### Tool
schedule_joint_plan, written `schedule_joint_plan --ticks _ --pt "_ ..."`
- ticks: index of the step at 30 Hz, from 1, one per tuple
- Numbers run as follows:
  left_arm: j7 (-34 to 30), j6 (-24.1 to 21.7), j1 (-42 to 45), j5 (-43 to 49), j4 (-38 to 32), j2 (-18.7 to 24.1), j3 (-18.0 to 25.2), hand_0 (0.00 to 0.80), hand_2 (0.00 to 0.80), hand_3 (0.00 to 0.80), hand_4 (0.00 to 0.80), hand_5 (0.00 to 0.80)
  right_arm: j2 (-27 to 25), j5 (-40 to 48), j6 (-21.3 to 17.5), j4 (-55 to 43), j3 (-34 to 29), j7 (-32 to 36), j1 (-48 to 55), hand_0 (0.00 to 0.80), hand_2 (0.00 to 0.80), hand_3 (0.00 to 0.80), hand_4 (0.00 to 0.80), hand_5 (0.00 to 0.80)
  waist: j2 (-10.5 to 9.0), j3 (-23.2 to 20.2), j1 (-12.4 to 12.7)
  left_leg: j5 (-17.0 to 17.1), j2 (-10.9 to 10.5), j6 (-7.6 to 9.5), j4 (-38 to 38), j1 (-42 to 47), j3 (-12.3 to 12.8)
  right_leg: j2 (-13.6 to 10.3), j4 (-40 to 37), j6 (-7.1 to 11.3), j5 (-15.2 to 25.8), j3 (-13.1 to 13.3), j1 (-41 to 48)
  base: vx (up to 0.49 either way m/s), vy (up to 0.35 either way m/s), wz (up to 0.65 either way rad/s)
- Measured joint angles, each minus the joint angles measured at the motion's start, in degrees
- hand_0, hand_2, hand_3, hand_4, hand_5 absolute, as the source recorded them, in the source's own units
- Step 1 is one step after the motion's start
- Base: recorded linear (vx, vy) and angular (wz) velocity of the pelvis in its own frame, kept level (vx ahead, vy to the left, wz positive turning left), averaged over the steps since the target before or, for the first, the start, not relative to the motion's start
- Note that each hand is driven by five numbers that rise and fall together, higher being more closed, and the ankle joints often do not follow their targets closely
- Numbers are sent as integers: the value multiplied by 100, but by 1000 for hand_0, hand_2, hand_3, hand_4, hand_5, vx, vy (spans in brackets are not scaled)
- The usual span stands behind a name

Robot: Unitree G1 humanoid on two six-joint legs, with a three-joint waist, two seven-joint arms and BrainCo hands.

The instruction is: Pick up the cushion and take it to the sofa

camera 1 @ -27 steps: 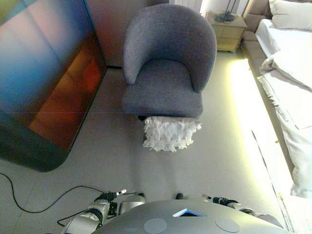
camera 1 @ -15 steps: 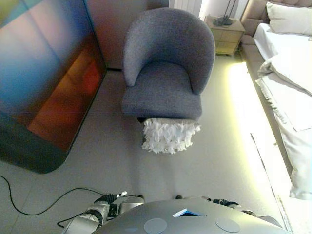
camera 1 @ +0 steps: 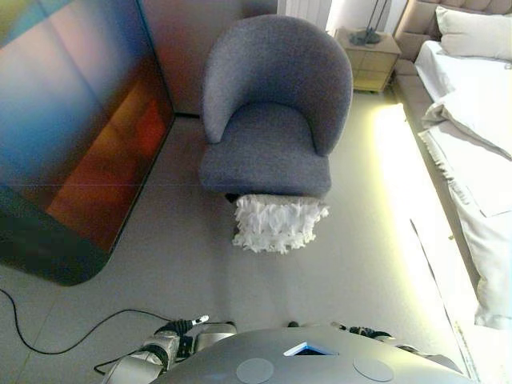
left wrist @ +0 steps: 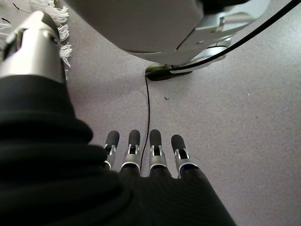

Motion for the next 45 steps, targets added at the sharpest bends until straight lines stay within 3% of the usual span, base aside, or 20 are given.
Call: schedule_joint_plan --ticks 11,15,18,20,21,22,23,24,26,27,30,33,36,37,39,41,43,45 --pt "11 34 -6 -3 19 6 5 0 0 0 0 0 15 3 7 4 0 12 -15 0 0 0 0 0 -8 17 -1 -18 64 -57 151 -22 5 69 30 -23 -43 2 -17 20 -139 0" --pt "75 -105 -168 -29 154 84 62 0 0 0 0 0 129 2 41 41 4 17 -311 0 0 0 0 0 -111 287 24 -438 321 -323 1574 -806 -6 239 708 -285 -340 91 -503 7 -164 -11" --pt "72 -217 -332 -200 127 60 238 0 0 0 0 0 86 3 92 153 7 17 -488 0 0 0 0 0 -221 593 149 -273 338 -467 3082 -1581 -52 184 955 -456 -403 309 -600 153 -46 -32" --pt "69 -230 -341 -200 101 -11 238 0 0 0 0 0 -10 0 97 220 73 24 -475 0 0 0 0 0 -147 652 149 -370 187 -423 2793 -1615 21 124 929 -499 -379 327 -589 301 19 -26" --pt "73 -231 -338 -200 141 -76 237 0 0 0 0 0 -60 -1 95 237 76 23 -457 0 0 0 0 0 -49 671 126 -366 80 -419 2302 -1570 91 128 738 -496 -381 337 -530 363 23 -20" --pt "71 -237 -334 -200 196 -149 239 0 0 0 0 0 -136 -9 97 308 125 34 -456 0 0 0 0 0 111 658 149 -364 49 -400 1637 -1489 136 315 448 -484 -358 349 -340 412 28 -25" --pt "64 -242 -335 -204 270 -229 245 0 0 0 0 0 -257 -9 122 427 104 43 -525 0 0 0 0 0 499 693 169 -393 300 -484 991 -1403 113 707 1100 -600 -597 274 -467 437 31 -14" --pt "68 -263 -368 -210 202 -134 243 0 0 0 0 0 -144 -35 114 397 98 22 -558 0 0 0 0 0 387 835 151 209 261 -346 1050 -1355 81 719 1321 -634 -919 345 -307 482 42 8" --pt "28 -273 -312 -246 211 9 241 0 0 0 0 0 -23 -59 127 413 72 36 -536 0 0 0 0 0 103 908 190 178 186 -399 1086 -1434 91 707 946 -765 -852 615 20 476 47 30" --pt "21 -296 -301 -299 210 9 236 0 0 0 0 0 -39 -62 131 417 66 54 -529 0 0 0 0 0 -9 897 319 207 82 -434 741 -1458 84 689 841 -786 -840 698 115 515 48 21" --pt "-28 -290 -251 -329 213 -100 231 0 0 0 0 0 -119 -105 136 435 -9 78 -559 0 0 0 0 0 195 912 510 192 172 -488 91 -1644 -6 817 854 -785 -967 798 289 588 64 7" --pt "-41 -202 -103 -343 292 -152 233 0 0 0 0 0 -27 -124 155 460 -12 89 -562 0 0 0 0 0 275 824 642 127 314 -569 374 -1816 -33 708 958 -621 -1306 983 489 634 126 -32" --pt "-44 -177 -84 -339 324 -143 256 0 0 0 0 0 80 -115 185 486 -32 16 -487 0 0 0 0 0 89 757 639 287 -106 -431 1077 -1823 177 191 980 -310 -1693 1082 813 690 178 -39" --pt "-44 -180 -72 -329 298 -92 271 0 0 0 0 0 134 -107 199 520 -72 8 -480 0 0 0 0 0 0 760 619 301 -224 -253 1221 -1805 251 66 1318 -208 -1818 1041 801 700 164 -36" --pt "-47 -197 -93 -269 197 38 394 0 0 0 0 0 259 -103 210 528 -265 10 -509 0 0 0 0 0 -122 719 594 237 -328 120 1304 -1684 349 78 2685 100 -2075 869 496 577 109 -32" --pt "-42 -228 -143 -272 117 143 436 0 0 0 0 0 341 -126 207 534 -268 27 -492 0 0 0 0 0 -353 527 616 69 -468 374 1380 -1596 485 45 3722 280 -1902 735 263 617 77 -27" --pt "-40 -234 -183 -272 88 222 454 0 0 0 0 0 366 -133 201 505 -260 34 -464 0 0 0 0 0 -515 424 633 7 -619 643 1457 -1573 453 -113 4199 471 -1782 596 98 506 16 2" --pt "-66 -225 -328 -159 73 226 341 0 0 0 0 0 356 -122 136 437 -223 101 -403 0 0 0 0 0 -555 382 603 -32 -652 671 1331 -1439 378 -114 4533 591 -1411 571 -129 356 -7 10"
